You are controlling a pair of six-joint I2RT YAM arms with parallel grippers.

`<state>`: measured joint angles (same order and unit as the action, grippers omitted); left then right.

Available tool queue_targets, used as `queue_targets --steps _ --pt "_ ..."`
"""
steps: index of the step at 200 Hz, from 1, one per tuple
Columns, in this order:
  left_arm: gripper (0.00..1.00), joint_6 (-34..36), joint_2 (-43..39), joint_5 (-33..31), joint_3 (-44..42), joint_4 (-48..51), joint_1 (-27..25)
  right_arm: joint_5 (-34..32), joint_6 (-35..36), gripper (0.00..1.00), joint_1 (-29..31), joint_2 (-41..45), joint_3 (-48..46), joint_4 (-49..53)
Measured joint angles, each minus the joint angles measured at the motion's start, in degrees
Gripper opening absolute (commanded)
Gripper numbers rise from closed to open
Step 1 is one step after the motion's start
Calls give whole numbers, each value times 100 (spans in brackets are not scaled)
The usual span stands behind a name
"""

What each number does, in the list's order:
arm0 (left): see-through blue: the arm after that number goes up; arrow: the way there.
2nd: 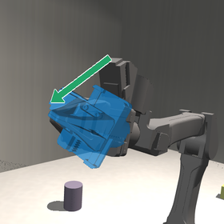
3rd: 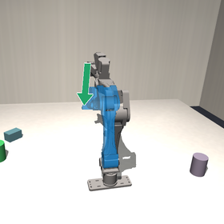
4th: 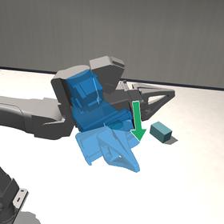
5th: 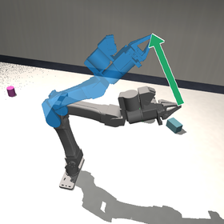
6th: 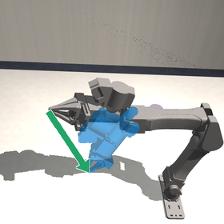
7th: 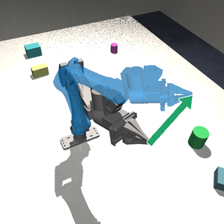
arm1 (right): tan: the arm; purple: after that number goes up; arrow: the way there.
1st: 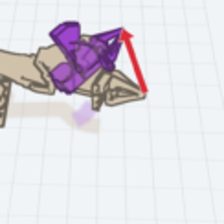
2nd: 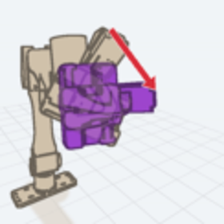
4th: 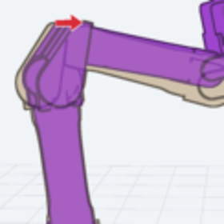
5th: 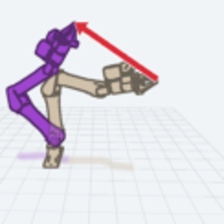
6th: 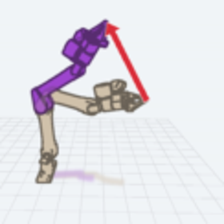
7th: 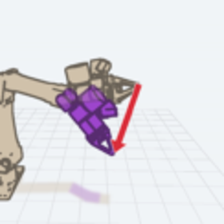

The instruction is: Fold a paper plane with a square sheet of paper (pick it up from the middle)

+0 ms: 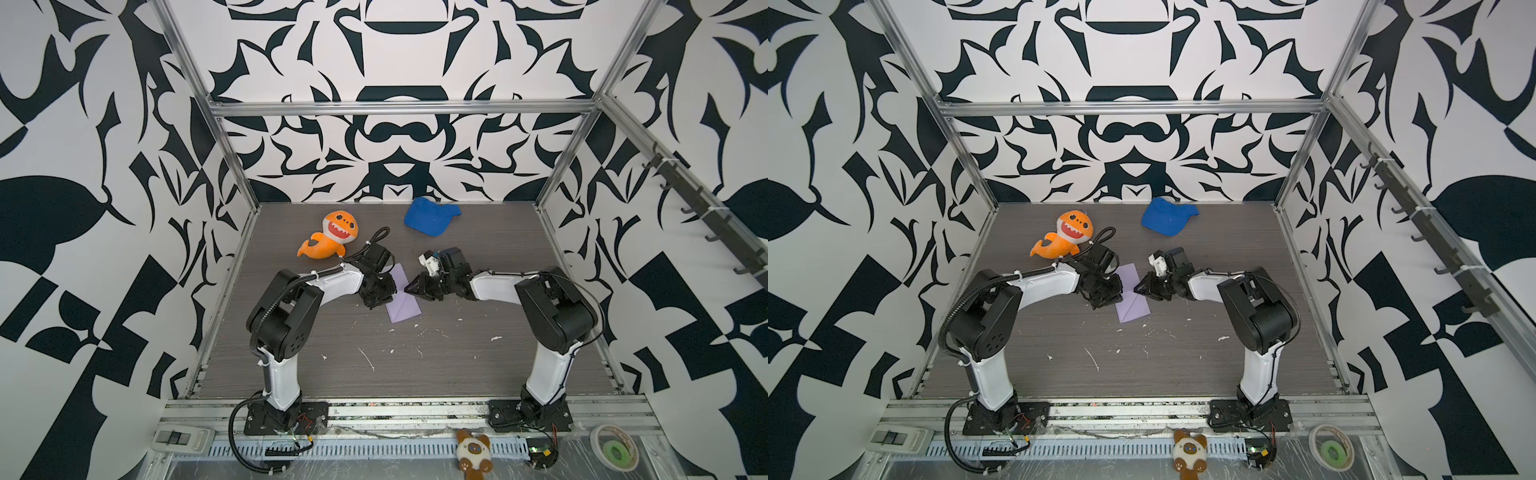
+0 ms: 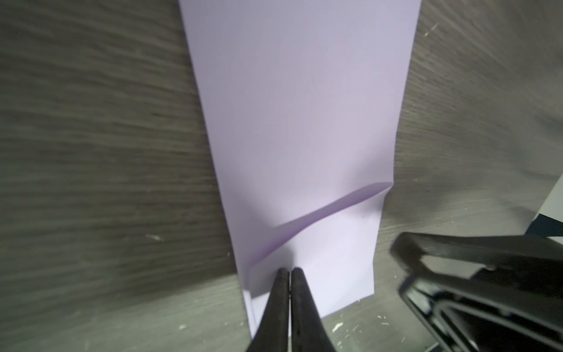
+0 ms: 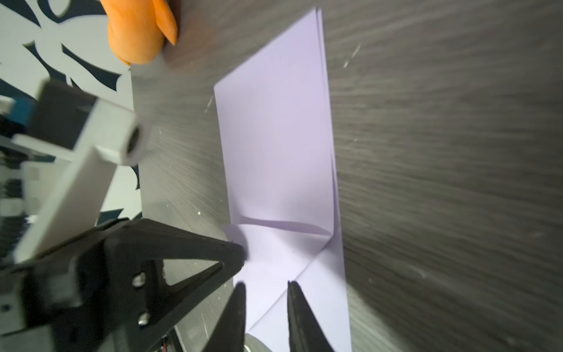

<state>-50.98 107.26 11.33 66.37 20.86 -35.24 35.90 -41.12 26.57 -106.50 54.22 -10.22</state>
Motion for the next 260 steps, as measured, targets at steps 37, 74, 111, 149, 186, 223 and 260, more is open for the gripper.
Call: queue_targets --steps 37,74,111,149,186,223,260 --pt "8 0 15 -96 -2 -2 0 -105 -142 40 -50 4 -127 -59" --pt "8 -4 20 -127 -127 -15 0 -85 -258 41 -50 -94 -129 -127" --pt "7 -22 20 -120 -173 -74 0 66 -369 36 -50 -308 -26 -216" --pt "7 -44 17 -103 -199 -125 7 175 -452 31 -50 -415 22 -321" --pt "7 -46 15 -96 -214 -140 11 81 -481 35 -50 -372 13 -339" --pt "7 -46 13 -96 -219 -149 11 -61 -391 37 -50 -76 -9 -339" --pt "7 -46 11 -94 -223 -157 11 -4 -400 37 -48 -166 2 -356"
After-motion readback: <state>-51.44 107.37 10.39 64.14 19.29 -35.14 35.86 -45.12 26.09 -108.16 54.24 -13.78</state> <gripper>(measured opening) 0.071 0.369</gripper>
